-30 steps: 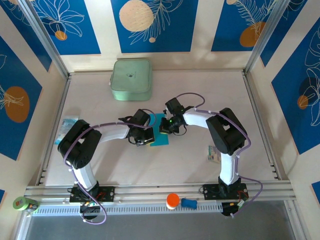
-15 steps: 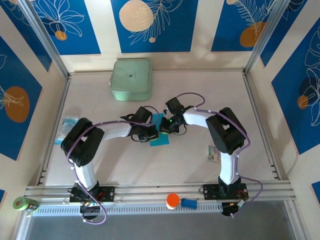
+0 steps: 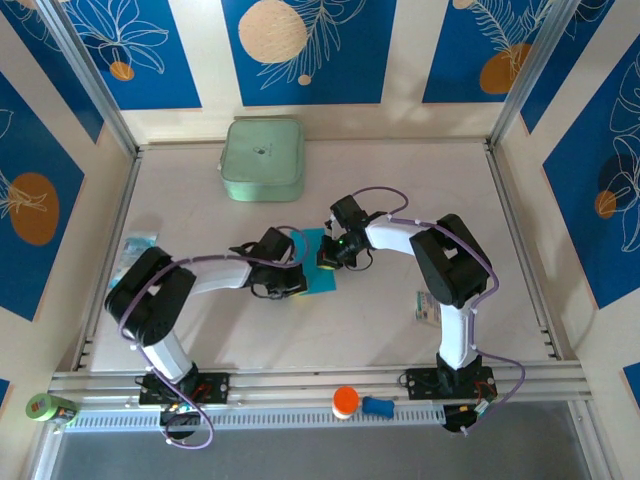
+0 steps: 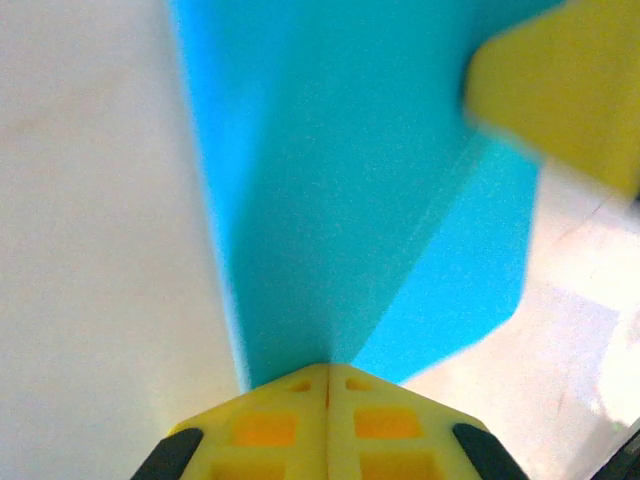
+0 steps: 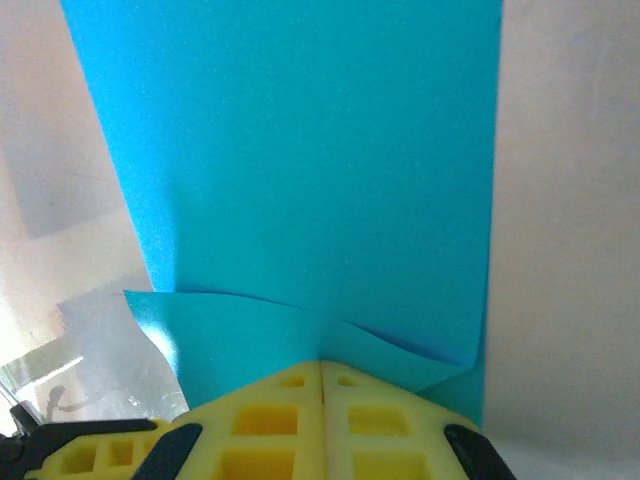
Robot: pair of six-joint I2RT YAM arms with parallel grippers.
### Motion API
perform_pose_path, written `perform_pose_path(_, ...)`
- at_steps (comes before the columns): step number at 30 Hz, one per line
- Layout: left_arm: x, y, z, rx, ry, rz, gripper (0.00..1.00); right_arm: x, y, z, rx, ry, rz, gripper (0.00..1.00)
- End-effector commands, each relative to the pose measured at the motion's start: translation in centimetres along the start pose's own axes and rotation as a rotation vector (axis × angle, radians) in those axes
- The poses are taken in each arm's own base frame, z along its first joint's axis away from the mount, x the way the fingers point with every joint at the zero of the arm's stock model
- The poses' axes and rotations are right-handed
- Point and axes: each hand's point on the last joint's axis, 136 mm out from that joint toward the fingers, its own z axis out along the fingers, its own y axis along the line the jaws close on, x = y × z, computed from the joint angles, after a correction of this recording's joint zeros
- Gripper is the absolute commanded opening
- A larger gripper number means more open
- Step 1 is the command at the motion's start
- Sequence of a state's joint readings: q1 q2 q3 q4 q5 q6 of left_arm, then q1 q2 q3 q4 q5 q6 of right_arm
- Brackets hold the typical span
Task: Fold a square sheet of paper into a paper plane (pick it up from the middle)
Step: Fold the triangle a second time at the center of the table.
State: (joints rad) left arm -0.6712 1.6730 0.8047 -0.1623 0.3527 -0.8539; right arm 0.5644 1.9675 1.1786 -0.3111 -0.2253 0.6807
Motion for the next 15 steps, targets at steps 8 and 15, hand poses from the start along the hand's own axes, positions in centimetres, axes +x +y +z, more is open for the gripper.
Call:
perform_pose_path(8, 0.2, -0.7, -4.3, -0.099, -0.028, 0.066, 0.1, 0.0, -1.7, 0.3, 0.064, 0.018, 0.027, 0.0)
perform_pose_path(15, -5.7, -3.9, -3.6, -0.011, -0.17, 0.012, 0.21, -1.4, 2.8, -3.8, -0.088, -0.071, -0.01, 0.06)
